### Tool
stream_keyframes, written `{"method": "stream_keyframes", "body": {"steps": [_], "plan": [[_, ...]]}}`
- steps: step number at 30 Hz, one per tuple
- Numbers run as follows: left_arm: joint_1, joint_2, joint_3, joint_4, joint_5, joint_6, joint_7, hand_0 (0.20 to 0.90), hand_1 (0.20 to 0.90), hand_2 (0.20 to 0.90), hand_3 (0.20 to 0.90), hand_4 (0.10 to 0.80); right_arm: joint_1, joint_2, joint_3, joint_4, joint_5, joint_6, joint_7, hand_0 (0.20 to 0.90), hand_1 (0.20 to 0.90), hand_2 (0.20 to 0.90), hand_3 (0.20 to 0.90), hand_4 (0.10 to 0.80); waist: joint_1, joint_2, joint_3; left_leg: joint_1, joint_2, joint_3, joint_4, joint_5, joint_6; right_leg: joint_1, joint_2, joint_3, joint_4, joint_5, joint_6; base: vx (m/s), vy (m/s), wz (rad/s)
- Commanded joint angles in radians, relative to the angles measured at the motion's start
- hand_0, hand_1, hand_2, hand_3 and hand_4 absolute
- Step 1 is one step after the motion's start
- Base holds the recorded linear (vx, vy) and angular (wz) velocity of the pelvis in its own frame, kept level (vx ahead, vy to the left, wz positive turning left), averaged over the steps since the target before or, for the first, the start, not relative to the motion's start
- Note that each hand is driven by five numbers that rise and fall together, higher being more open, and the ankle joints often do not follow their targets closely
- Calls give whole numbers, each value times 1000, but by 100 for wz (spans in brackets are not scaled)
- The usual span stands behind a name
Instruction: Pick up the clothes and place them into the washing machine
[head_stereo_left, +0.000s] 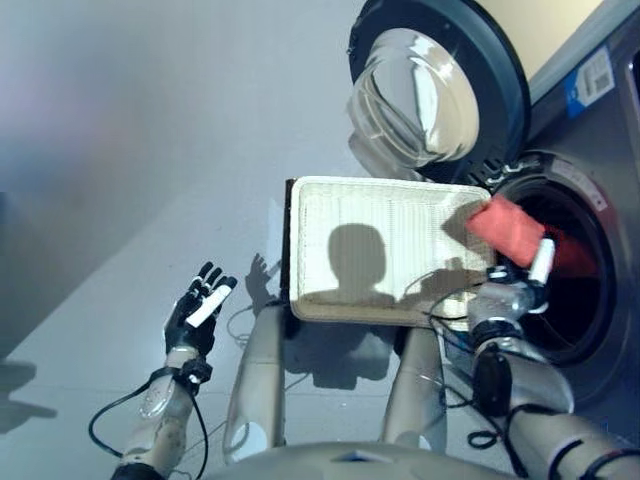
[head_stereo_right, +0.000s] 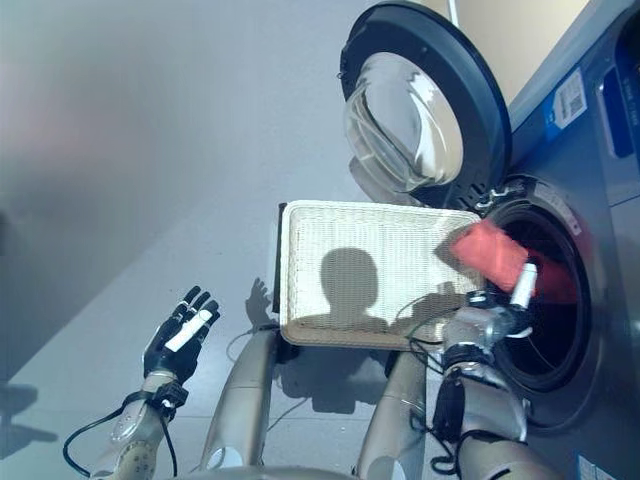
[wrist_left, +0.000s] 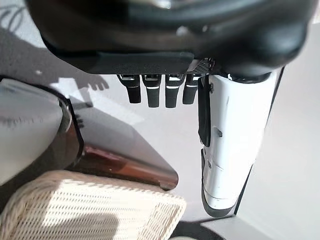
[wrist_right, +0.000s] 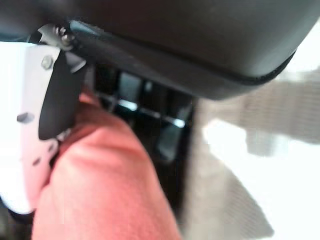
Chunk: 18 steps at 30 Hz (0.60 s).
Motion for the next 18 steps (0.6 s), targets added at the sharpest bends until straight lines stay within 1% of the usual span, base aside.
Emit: {"method": "stream_keyframes", "body": {"steps": [1, 8, 9, 10, 11, 13, 16, 17, 18], "plan": [[16, 53, -35, -17, -3, -46, -23, 900, 900, 900, 900, 800, -50, -212, -51, 47, 21, -107, -46, 200, 200, 200, 200, 300, 21, 51, -47, 3, 52, -144, -27, -19, -93, 6, 15, -29, 71, -103, -73, 7, 2, 6], [19, 71, -44, -10, -7, -31, -23, 900, 900, 900, 900, 800, -63, -385, -145, 146, 105, -130, -112, 200, 200, 200, 200, 300, 21, 81, -67, 12, 42, -136, -41, -19, -92, 12, 9, -21, 73, -103, -65, 21, 14, 4], [17, 76, -45, -10, -11, -27, -24, 900, 900, 900, 900, 800, -57, -422, -152, 170, 113, -120, -122, 200, 200, 200, 200, 300, 19, 83, -71, 15, 42, -134, -43, -17, -93, 14, 8, -18, 70, -102, -64, -76, 34, 9], [18, 76, -47, -11, -11, -27, -25, 900, 900, 900, 900, 800, -56, -426, -152, 174, 116, -118, -120, 200, 200, 200, 200, 300, 21, 85, -65, 9, 43, -130, -49, 7, -90, 6, 7, -22, 65, -80, -67, -71, 35, 9], [19, 78, -46, -12, -14, -25, -25, 900, 900, 900, 900, 800, -50, -443, -159, 187, 117, -121, -128, 200, 200, 200, 200, 300, 17, 85, -69, 10, 44, -130, -53, 8, -91, 8, 7, -20, 62, -79, -68, -69, 30, 4], [20, 81, -49, -14, -15, -21, -26, 900, 900, 900, 900, 800, -40, -465, -170, 206, 124, -123, -140, 200, 200, 200, 200, 300, 13, 84, -75, 13, 46, -128, -57, 7, -93, 8, 7, -19, 61, -78, -67, 31, 16, 5], [25, 83, -48, -15, -16, -15, -26, 900, 900, 900, 900, 800, -28, -476, -185, 224, 132, -131, -160, 200, 200, 200, 200, 300, 4, 82, -81, 13, 50, -120, -61, 6, -94, 2, 9, -13, 58, -77, -68, 44, 8, -1], [25, 82, -49, -16, -14, -13, -26, 900, 900, 900, 900, 800, -28, -477, -189, 229, 133, -135, -167, 200, 200, 200, 200, 300, 0, 79, -89, 19, 50, -122, -54, -20, -98, 9, 10, -7, 64, -99, -65, 110, 2, -3], [27, 84, -52, -17, -13, -12, -25, 900, 900, 900, 900, 800, -29, -475, -188, 233, 133, -139, -174, 200, 200, 200, 200, 300, -1, 78, -90, 18, 51, -121, -53, -20, -98, 7, 10, -5, 64, -98, -65, 95, -3, -4]]}}
